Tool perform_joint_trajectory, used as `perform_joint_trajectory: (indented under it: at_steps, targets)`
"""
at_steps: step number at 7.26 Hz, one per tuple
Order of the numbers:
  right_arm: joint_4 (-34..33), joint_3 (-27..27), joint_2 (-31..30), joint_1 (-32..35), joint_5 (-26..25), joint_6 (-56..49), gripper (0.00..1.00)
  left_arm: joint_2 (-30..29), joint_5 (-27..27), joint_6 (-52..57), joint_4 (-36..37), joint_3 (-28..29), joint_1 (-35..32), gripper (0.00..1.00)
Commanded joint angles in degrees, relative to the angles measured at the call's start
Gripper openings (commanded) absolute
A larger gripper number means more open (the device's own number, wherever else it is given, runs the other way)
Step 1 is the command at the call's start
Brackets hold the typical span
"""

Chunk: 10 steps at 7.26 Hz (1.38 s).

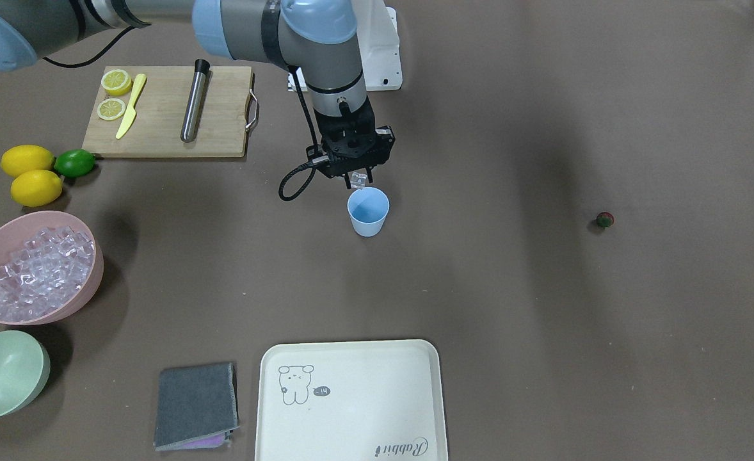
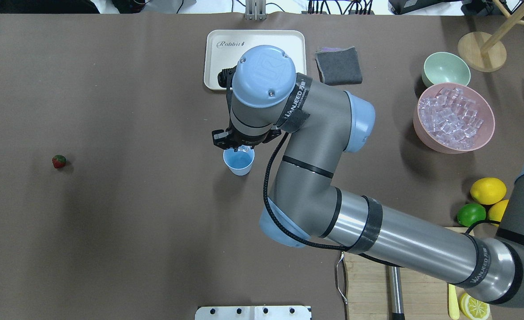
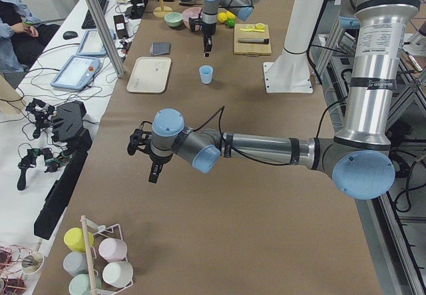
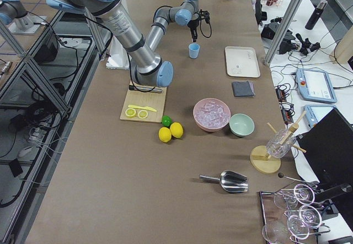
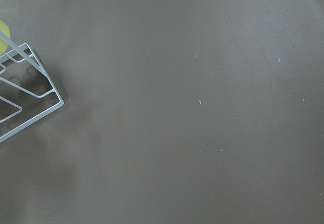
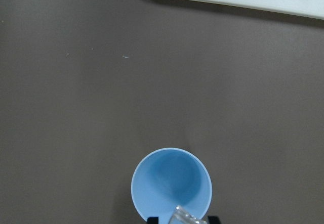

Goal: Put ice and strawberries in cup
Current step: 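Carry the ice cube with the right gripper over the blue cup, then lower the ice cube into the blue cup and open the right gripper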

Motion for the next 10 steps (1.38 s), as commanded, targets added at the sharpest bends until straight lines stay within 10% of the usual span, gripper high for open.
perform_joint_trajectory:
  at_steps: [1,6,10]
  targets:
    - [0.29,-2.66,1.20,-0.62,-1.20,0.23,0.01,0.15,0.00,0.04,-0.01,0.01,-0.01,0.97]
    - [7.32,-5.03,-0.82,-2.02,-3.65,1.90,0.05,0.06,0.00,-0.05,-0.10,-0.43,-0.01,0.97]
    - [7.58,-4.77,-1.17,-2.73,-4.44,2.86,0.81,0.06,0.00,-0.05,-0.10,-0.43,-0.01,0.97]
